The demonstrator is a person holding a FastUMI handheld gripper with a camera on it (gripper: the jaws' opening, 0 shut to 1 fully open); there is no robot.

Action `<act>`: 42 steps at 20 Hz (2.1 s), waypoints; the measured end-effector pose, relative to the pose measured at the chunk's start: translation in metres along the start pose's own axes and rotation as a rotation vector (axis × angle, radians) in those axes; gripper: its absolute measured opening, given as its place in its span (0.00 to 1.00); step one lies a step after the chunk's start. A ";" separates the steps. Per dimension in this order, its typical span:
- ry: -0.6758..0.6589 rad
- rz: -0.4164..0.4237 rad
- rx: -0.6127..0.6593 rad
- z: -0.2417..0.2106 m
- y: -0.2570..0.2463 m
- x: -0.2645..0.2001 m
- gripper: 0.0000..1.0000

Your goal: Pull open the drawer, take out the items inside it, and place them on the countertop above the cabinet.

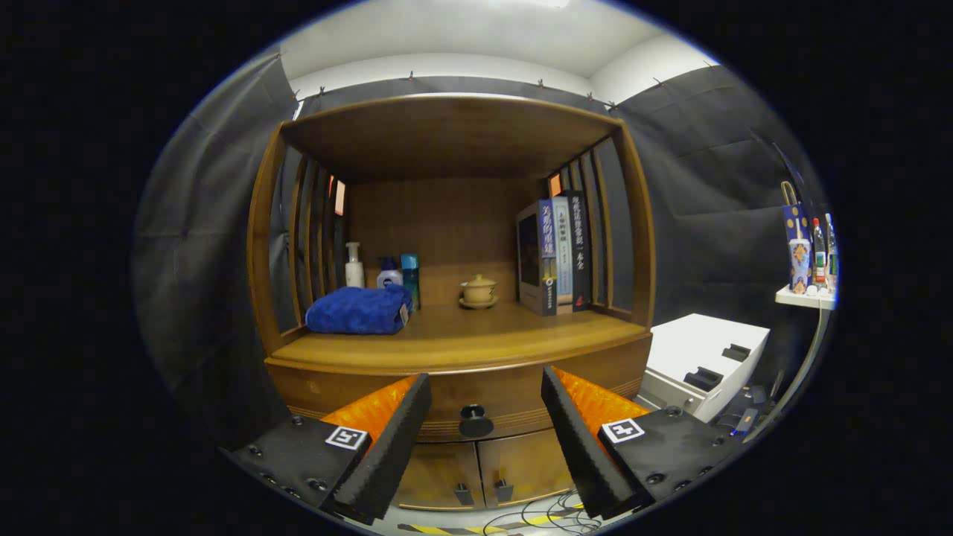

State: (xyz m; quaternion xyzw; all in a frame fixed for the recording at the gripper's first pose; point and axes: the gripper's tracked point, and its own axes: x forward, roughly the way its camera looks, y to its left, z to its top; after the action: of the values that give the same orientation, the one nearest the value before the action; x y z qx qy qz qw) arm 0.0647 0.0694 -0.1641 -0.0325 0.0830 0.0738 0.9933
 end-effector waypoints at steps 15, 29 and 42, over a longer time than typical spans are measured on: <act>0.202 0.072 -0.029 -0.097 -0.001 0.085 0.57; 0.208 0.054 -0.030 -0.104 -0.005 0.050 0.43; 0.224 0.029 -0.003 -0.107 -0.013 -0.017 0.43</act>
State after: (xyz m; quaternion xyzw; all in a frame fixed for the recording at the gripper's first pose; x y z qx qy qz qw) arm 0.0332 0.0456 -0.2658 -0.0409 0.1940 0.0844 0.9765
